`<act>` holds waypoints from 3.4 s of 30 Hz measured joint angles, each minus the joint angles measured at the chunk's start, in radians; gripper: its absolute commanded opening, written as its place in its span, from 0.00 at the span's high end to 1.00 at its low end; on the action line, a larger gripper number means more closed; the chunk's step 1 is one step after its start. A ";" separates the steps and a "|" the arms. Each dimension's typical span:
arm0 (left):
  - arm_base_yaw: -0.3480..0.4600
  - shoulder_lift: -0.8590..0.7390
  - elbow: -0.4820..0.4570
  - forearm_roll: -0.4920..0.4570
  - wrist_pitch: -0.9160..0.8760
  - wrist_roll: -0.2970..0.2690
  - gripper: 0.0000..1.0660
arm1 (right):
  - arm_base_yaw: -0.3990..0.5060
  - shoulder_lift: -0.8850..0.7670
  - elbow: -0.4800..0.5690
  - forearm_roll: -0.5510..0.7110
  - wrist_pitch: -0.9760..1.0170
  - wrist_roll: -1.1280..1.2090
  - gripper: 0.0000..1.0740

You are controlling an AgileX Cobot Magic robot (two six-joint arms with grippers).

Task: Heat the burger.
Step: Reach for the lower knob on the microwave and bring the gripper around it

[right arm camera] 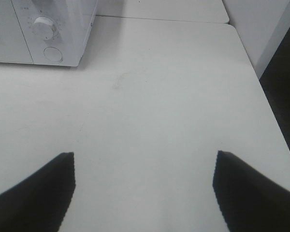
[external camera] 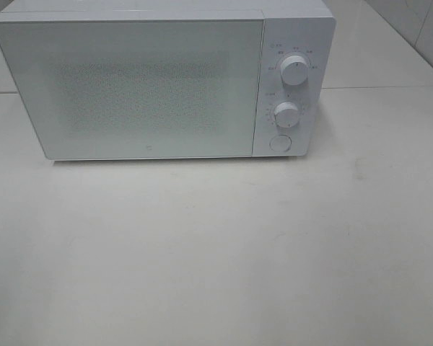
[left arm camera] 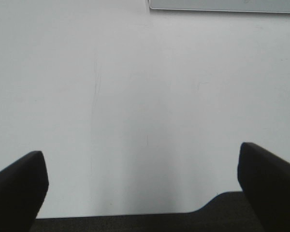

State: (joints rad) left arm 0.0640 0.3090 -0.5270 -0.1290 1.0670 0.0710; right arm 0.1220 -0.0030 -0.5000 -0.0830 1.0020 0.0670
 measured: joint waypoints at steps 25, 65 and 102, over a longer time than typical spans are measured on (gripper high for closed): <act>0.000 -0.313 0.012 -0.001 0.005 -0.005 0.06 | 0.000 0.000 0.000 0.000 0.000 0.000 0.29; 0.000 -0.313 0.012 -0.001 0.005 -0.007 0.06 | 0.000 0.000 -0.020 0.000 -0.086 0.000 0.29; 0.000 -0.313 0.012 -0.001 0.005 -0.007 0.06 | 0.000 0.677 0.015 0.000 -0.775 0.001 0.29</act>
State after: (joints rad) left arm 0.0640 -0.0040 -0.5150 -0.1300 1.0720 0.0640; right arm 0.1220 0.6740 -0.4850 -0.0830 0.2270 0.0680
